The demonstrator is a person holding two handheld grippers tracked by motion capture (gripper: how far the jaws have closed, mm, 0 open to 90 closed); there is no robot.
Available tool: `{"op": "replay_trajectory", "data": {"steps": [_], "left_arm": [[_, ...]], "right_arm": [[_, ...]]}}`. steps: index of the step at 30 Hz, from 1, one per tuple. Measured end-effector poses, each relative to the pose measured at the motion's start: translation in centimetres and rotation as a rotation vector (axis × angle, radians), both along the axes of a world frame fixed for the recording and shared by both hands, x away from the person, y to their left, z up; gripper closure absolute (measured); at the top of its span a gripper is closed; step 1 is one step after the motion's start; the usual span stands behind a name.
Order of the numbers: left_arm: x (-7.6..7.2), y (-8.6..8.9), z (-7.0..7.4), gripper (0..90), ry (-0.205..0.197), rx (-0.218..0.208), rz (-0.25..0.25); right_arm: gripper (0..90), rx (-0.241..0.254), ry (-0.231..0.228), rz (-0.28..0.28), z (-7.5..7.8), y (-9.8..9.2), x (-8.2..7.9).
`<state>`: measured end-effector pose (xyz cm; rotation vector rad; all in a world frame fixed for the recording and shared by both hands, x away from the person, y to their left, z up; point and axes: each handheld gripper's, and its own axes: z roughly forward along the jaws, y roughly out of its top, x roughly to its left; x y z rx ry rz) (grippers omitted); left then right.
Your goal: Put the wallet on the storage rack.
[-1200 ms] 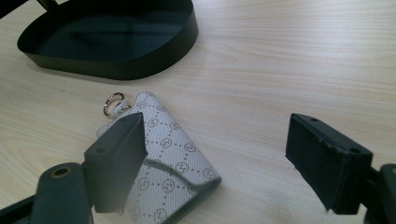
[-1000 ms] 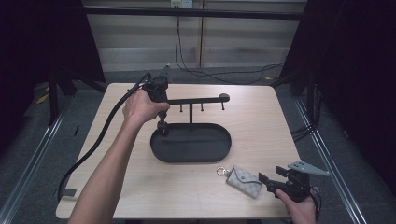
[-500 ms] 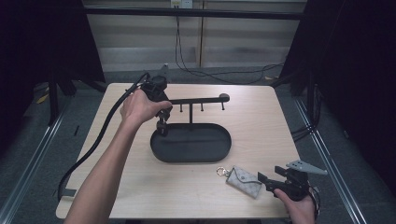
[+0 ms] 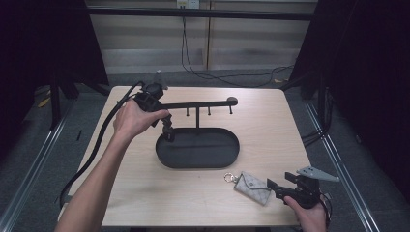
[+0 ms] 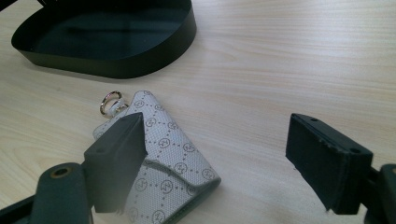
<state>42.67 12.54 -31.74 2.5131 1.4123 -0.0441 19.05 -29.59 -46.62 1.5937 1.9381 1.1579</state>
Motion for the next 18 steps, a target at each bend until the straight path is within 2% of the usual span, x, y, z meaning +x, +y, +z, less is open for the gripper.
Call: {"op": "replay_trajectory", "data": {"steps": [3, 6, 10, 13, 16, 18], "left_arm": [[-0.5, 0.6, -0.1, 29.5, -0.011, -0.025, -0.02], [-0.9, 1.1, -0.1, 26.2, -0.038, -0.042, -0.038], [-1.9, 1.5, -0.5, 26.3, -0.064, -0.079, -0.069], [-2.1, 1.8, -1.3, 20.7, -0.051, -0.106, -0.101], [-2.5, 2.3, -2.0, 19.3, -0.082, -0.09, -0.107], [-2.8, 2.7, -2.4, 18.9, -0.073, -0.11, -0.108]], "right_arm": [[20.1, 0.0, 0.0, -0.001, 0.0, 0.0, 0.0], [20.1, 0.005, 0.003, -0.003, 0.0, 0.0, 0.1], [20.1, 0.006, 0.003, -0.005, 0.0, 0.0, 0.1], [20.1, 0.007, 0.004, -0.008, -0.1, -0.1, 0.2], [20.1, 0.007, 0.006, -0.009, -0.1, 0.0, 0.2], [20.1, 0.006, 0.008, -0.013, -0.1, 0.0, 0.2]]}}
